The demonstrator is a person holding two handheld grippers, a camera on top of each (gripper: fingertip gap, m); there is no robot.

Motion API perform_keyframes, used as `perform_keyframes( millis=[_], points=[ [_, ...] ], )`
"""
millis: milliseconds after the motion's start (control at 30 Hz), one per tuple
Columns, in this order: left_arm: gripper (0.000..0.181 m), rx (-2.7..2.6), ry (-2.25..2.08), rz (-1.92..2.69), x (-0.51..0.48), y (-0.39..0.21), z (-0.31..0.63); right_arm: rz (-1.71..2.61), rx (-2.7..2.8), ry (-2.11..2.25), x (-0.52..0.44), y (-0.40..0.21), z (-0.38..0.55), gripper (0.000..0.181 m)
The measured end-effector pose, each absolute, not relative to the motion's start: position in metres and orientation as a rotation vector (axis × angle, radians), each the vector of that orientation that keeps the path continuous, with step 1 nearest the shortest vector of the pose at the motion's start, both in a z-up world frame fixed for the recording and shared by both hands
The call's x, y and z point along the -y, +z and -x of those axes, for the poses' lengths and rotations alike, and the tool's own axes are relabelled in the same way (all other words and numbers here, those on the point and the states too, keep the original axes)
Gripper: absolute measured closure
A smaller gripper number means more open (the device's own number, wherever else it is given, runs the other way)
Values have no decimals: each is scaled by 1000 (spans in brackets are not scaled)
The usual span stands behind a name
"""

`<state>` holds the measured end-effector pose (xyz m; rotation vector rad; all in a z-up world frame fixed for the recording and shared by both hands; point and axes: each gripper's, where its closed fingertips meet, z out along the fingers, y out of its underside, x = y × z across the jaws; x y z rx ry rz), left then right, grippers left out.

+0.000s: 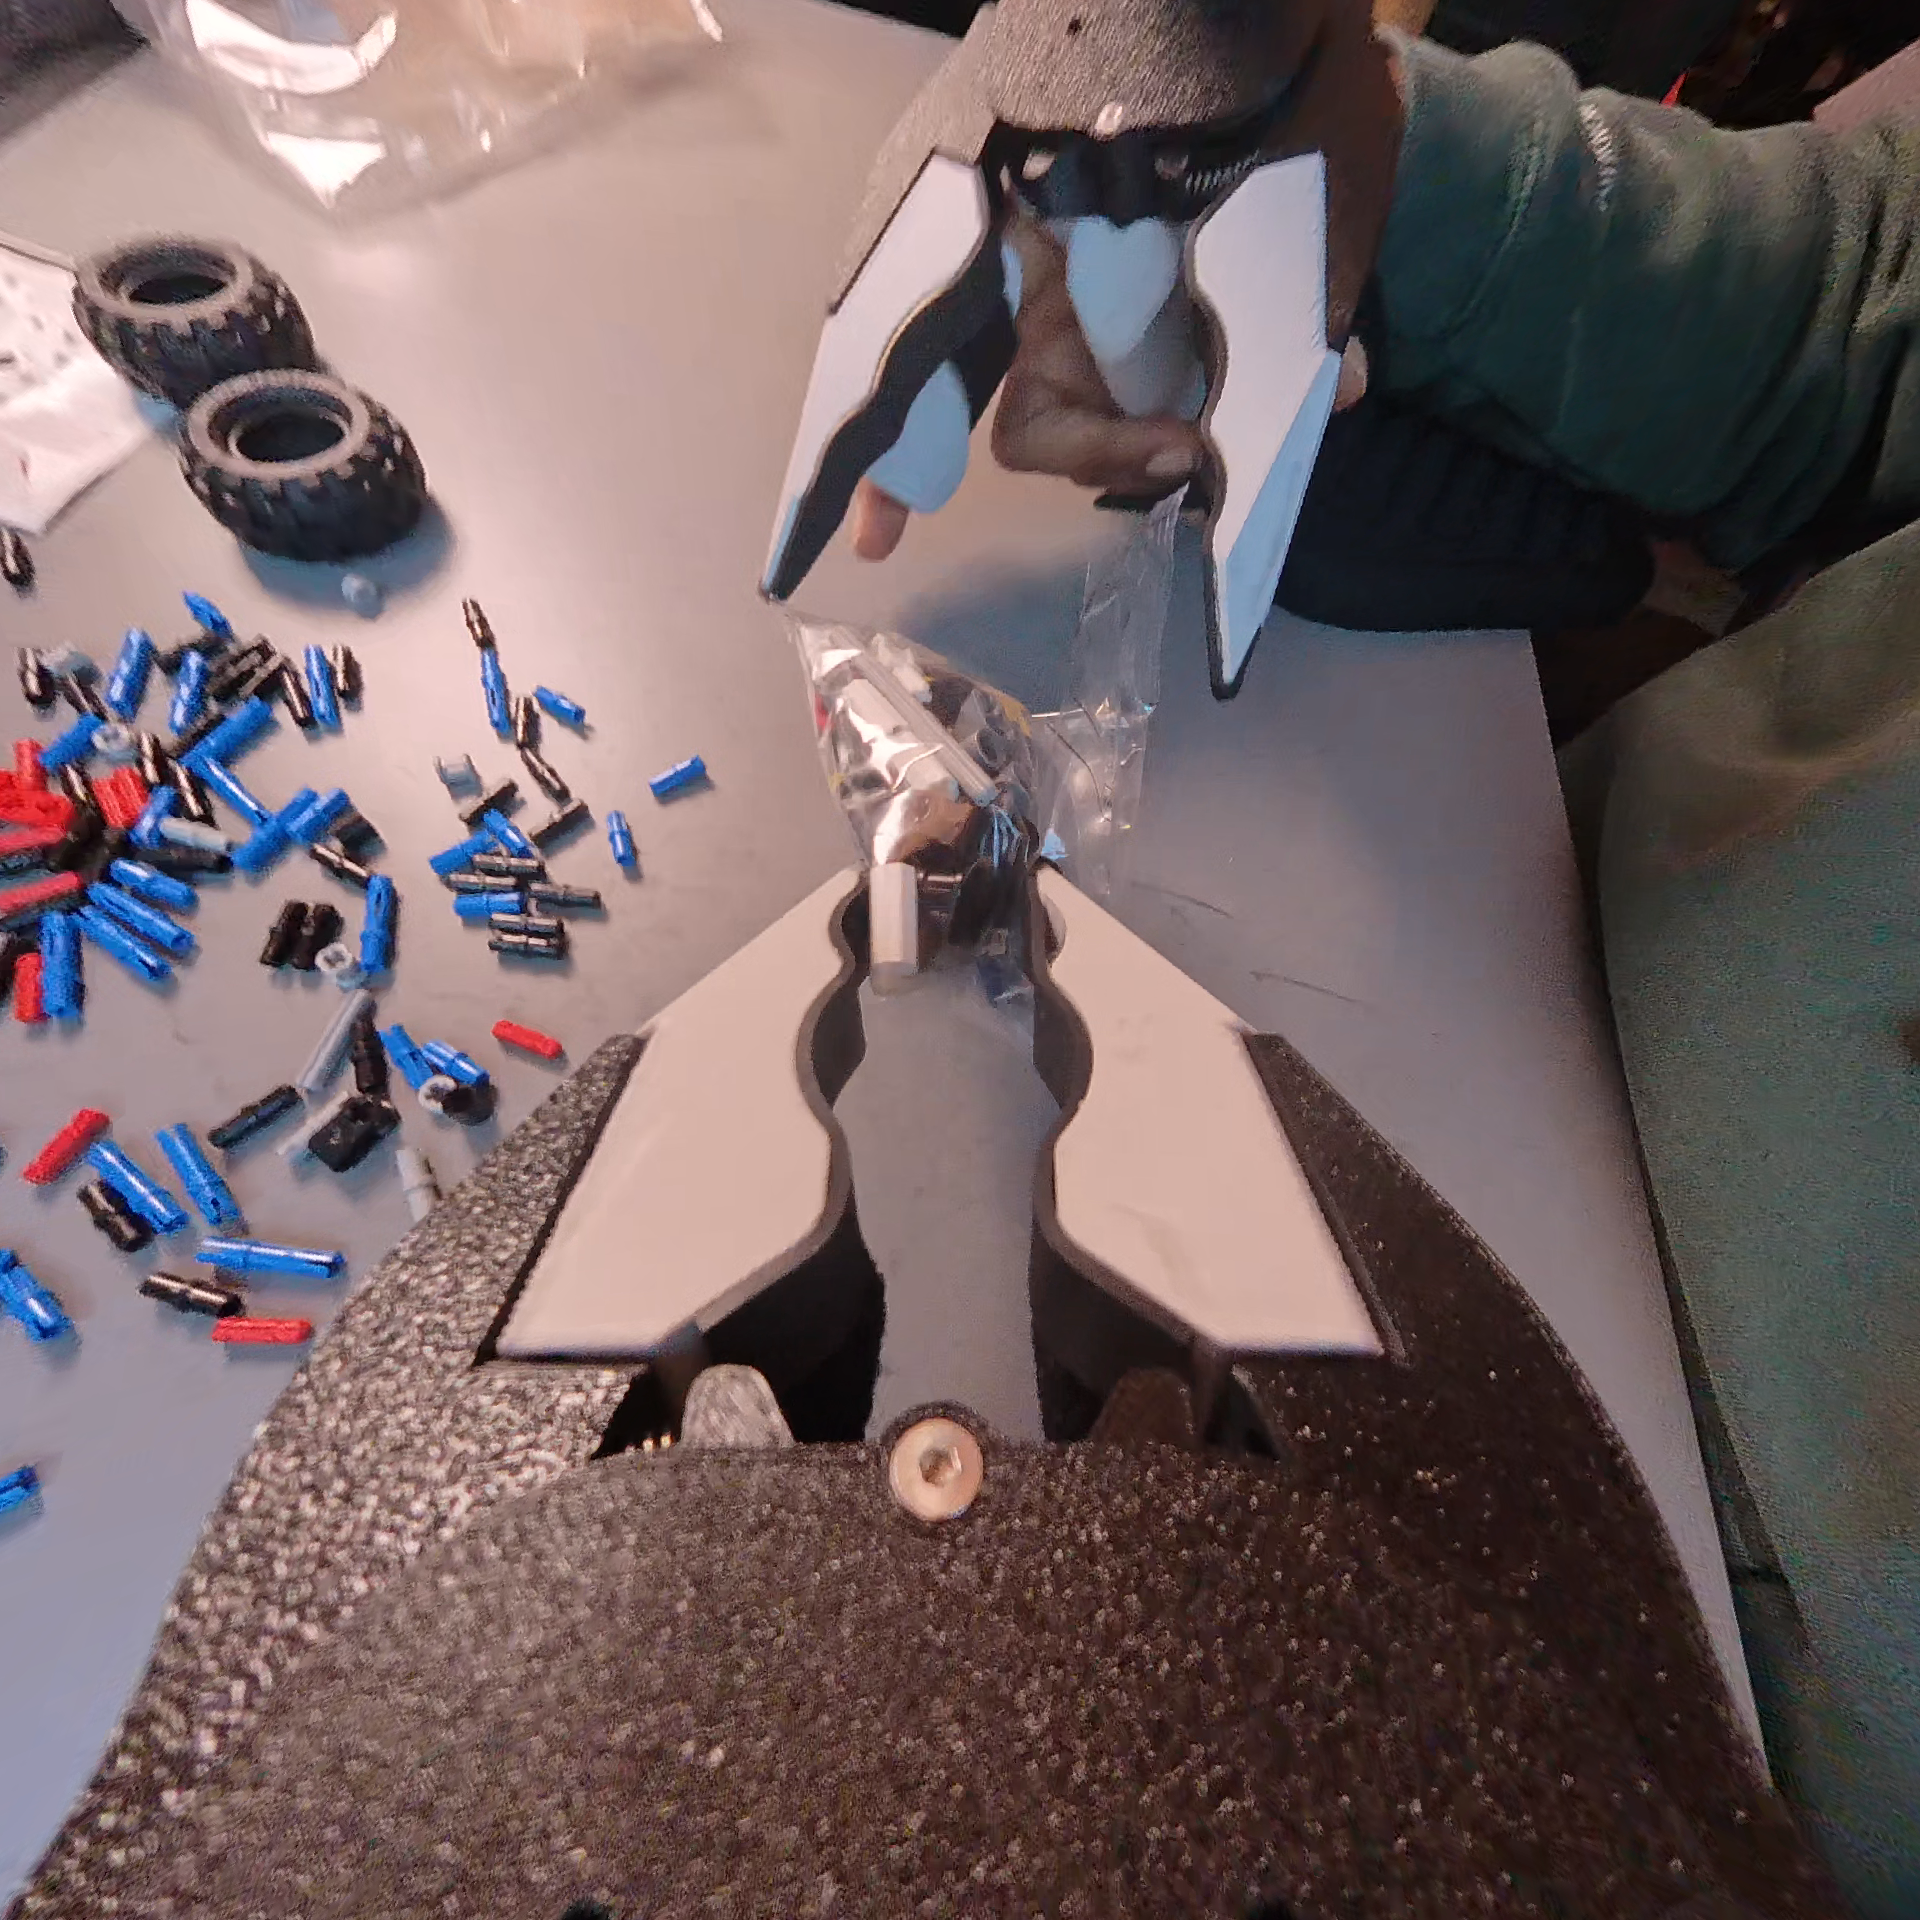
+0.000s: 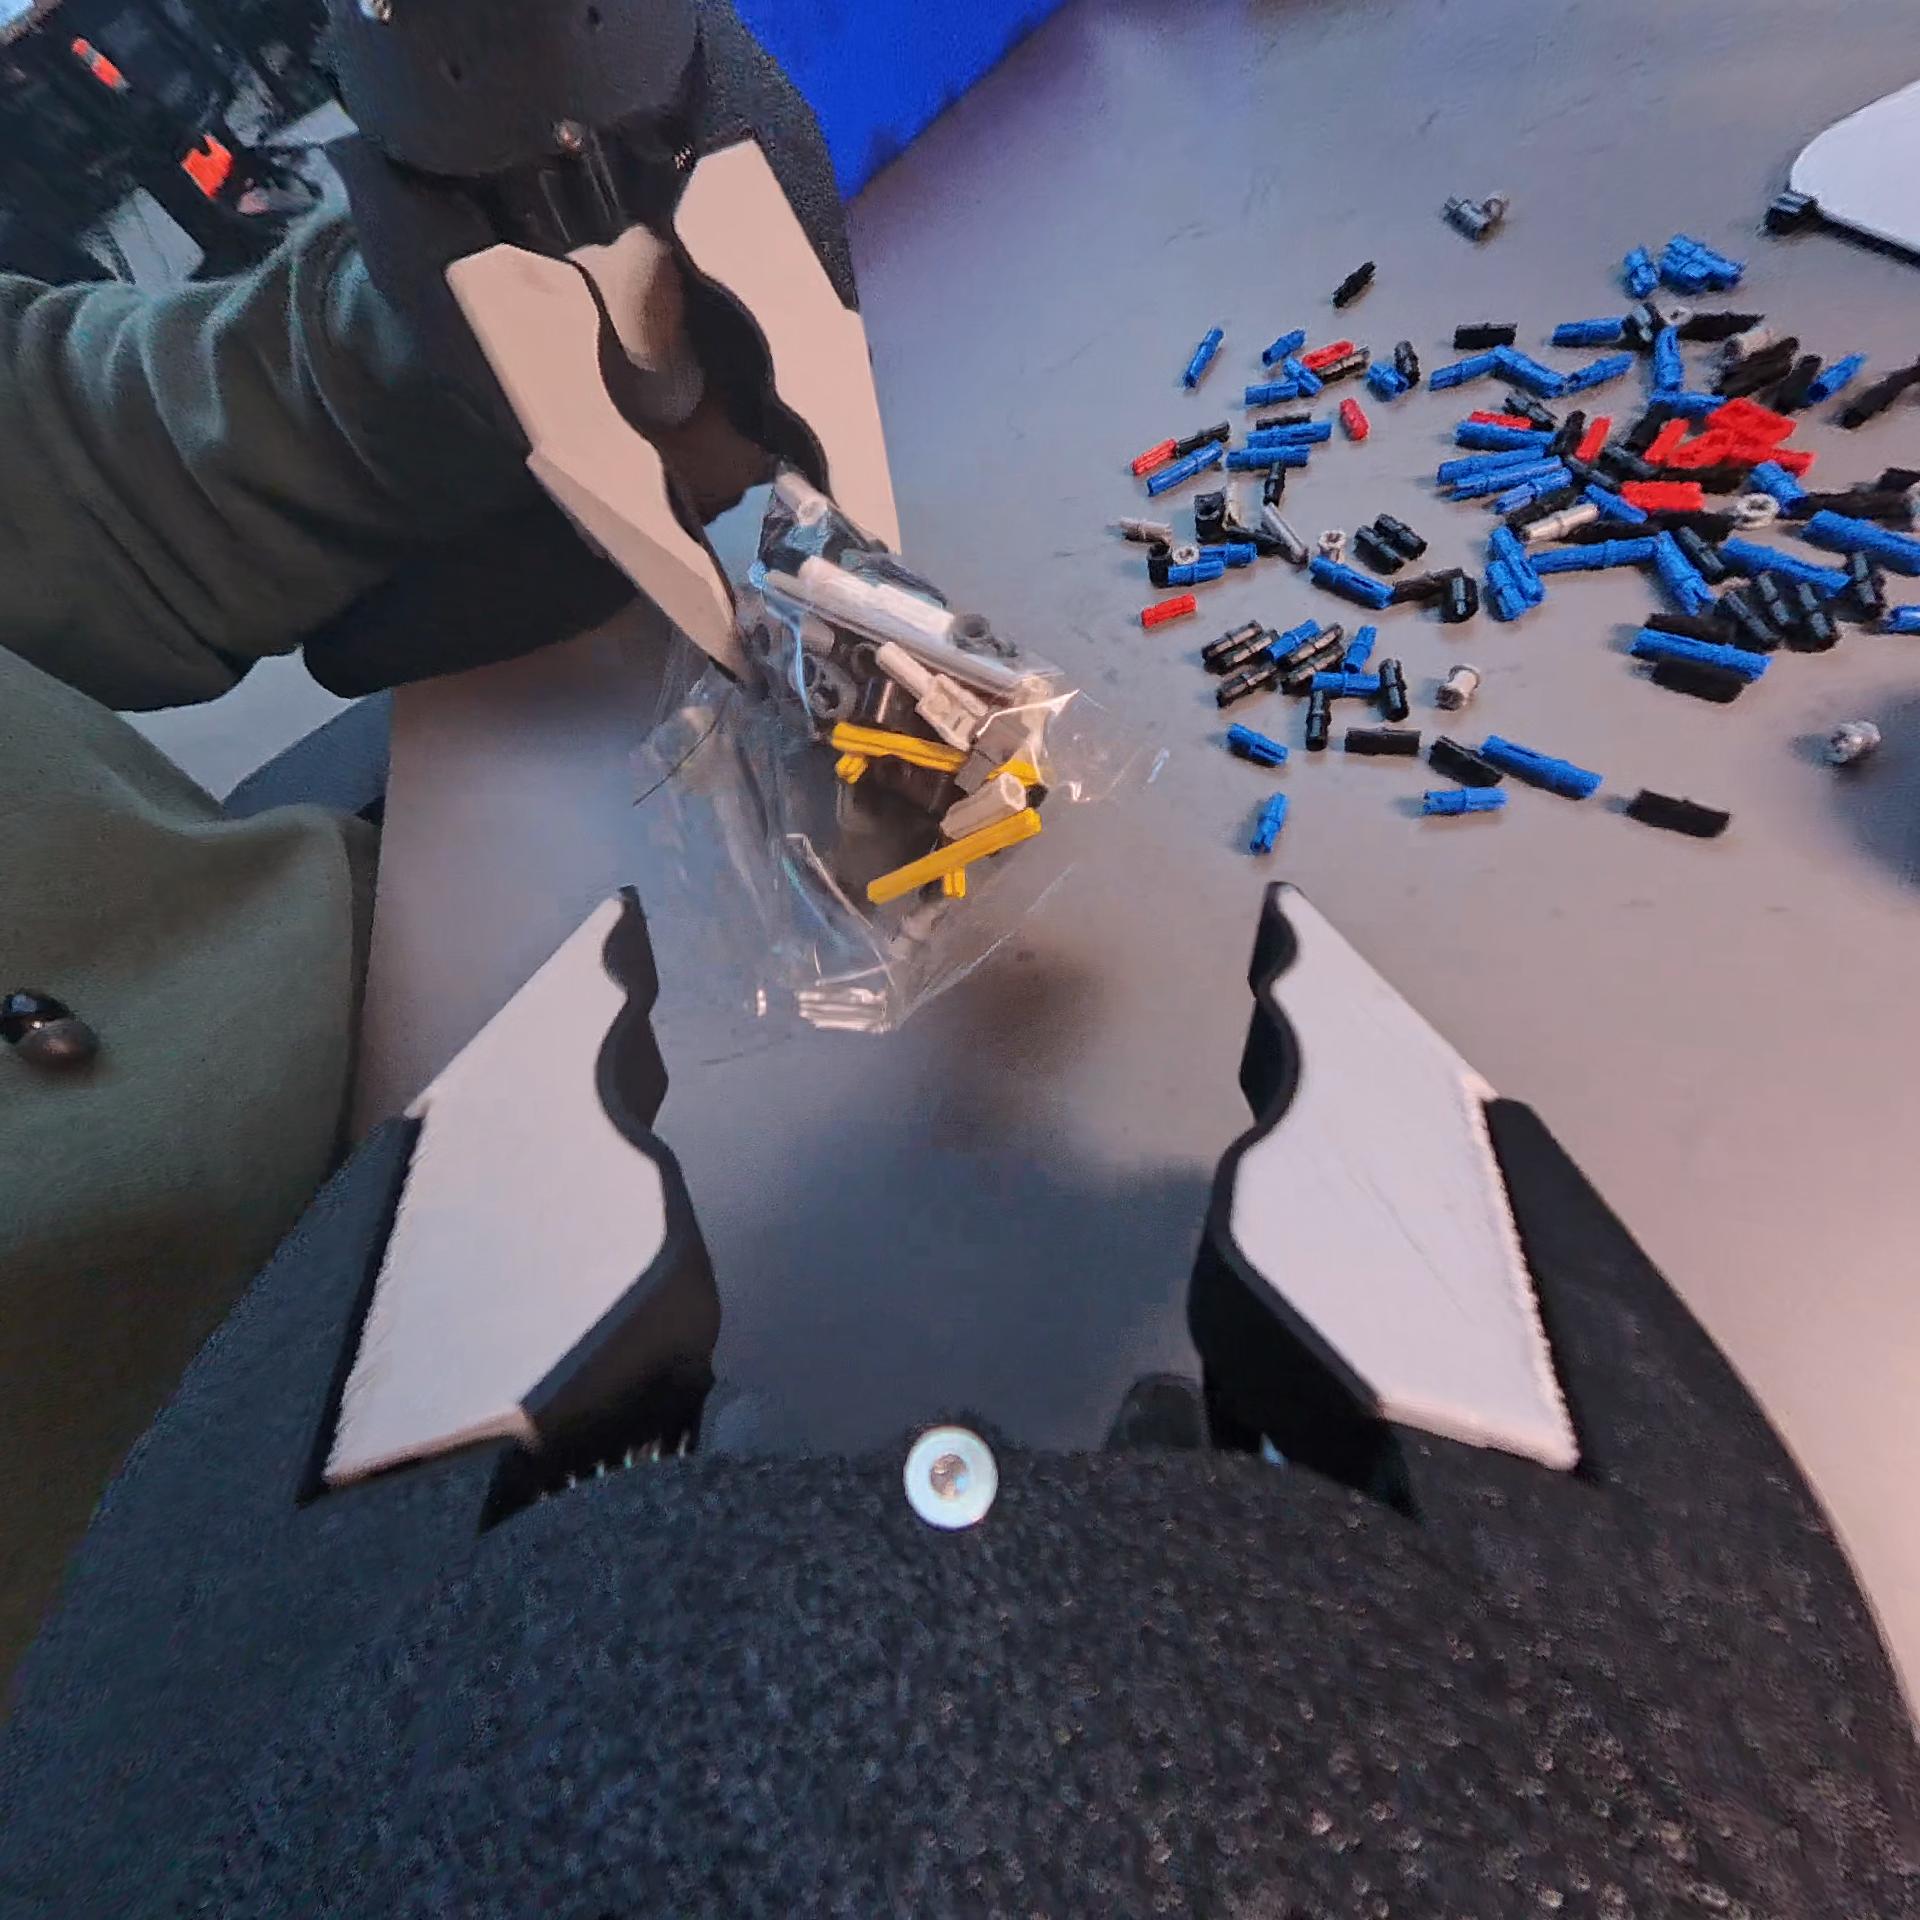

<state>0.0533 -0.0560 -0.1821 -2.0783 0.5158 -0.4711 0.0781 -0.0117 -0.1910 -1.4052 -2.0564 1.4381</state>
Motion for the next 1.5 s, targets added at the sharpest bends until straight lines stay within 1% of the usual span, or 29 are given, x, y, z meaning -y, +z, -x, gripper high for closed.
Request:
perform_keyframes(
  millis=[33, 67, 100, 133, 167, 200, 267, 333, 367, 400, 433, 467, 500, 533, 633, 667, 700, 800, 900, 1000, 1033, 1100, 1200, 1267, 1300, 1367, 1433, 1467, 1500],
  points=[
    [155, -546, -453, 2036, 57, -175, -57, 1381, 2038, 1477, 19, -188, -74, 62],
    [155, -581, -438, 1988, 59, -167, -62, 1350, 2027, 1531, 28, -183, -70, 62],
    [155, -601, -414, 1951, 59, -160, -65, 1320, 2031, 1605, 39, -178, -70, 70],
    [155, -619, -388, 1925, 60, -155, -66, 1281, 2067, 1670, 48, -173, -74, 93],
    [155, -632, -359, 1908, 61, -153, -65, 1223, 2082, 1700, 52, -168, -77, 124],
    [156, -636, -346, 1890, 63, -150, -64, 1168, 2051, 1696, 48, -162, -76, 139],
    [155, -611, -404, 1865, 67, -144, -63, 1074, 1985, 1790, 46, -144, -81, 151],
    [153, -597, -467, 1833, 70, -136, -67, 1035, 1965, 1833, 47, -138, -85, 155],
    [149, -599, -491, 1826, 71, -134, -69, 1008, 1965, 1814, 48, -139, -86, 157],
    [141, -590, -533, 1822, 73, -133, -71, 980, 1971, 1793, 49, -140, -88, 158],
    [125, -575, -587, 1823, 75, -133, -73, 961, 1979, 1773, 50, -141, -89, 158],
    [115, -568, -632, 1825, 77, -134, -74, 941, 1985, 1747, 52, -142, -90, 158],
    [110, -576, -655, 1831, 79, -136, -77, 908, 1991, 1733, 55, -142, -91, 158],
    [111, -601, -646, 1850, 81, -140, -79, 877, 2001, 1735, 59, -141, -93, 158],
    [138, -703, -586, 1905, 85, -151, -87, 862, 2043, 1723, 67, -144, -94, 158],
    [145, -697, -579, 1910, 85, -150, -85, 883, 2037, 1733, 66, -144, -94, 158],
    [149, -673, -593, 1907, 84, -147, -84, 901, 2025, 1759, 64, -142, -93, 158],
    [155, -642, -623, 1914, 83, -146, -81, 911, 2036, 1752, 61, -141, -94, 158],
    [157, -619, -602, 1944, 79, -153, -78, 927, 2060, 1683, 55, -147, -94, 158],
    [159, -538, -509, 1948, 70, -154, -63, 977, 2046, 1547, 27, -147, -98, 158],
    [161, -509, -463, 1951, 68, -153, -54, 1014, 2020, 1466, 6, -144, -101, 158],
    [154, -466, -367, 1947, 66, -149, -39, 1107, 1955, 1207, -52, -141, -115, 158],
    [152, -423, -251, 1884, 64, -140, -24, 1166, 1744, 492, -183, -126, -148, 158],
    [151, -407, -207, 1857, 60, -137, -20, 1021, 1615, -20, -261, -106, -180, 157],
    [150, -405, -192, 1852, 58, -136, -19, 941, 1588, -208, -287, -104, -194, 157],
    [147, -419, -172, 1845, 57, -134, -21, 901, 1633, -384, -314, -134, -211, 157],
    [147, -427, -149, 1835, 59, -132, -22, 871, 1841, -467, -313, -192, -220, 156],
    [147, -428, -143, 1834, 60, -131, -21, 831, 1903, -498, -308, -211, -222, 156],
    [147, -422, -139, 1833, 61, -131, -20, 805, 1907, -490, -303, -217, -219, 157]
  ],
)
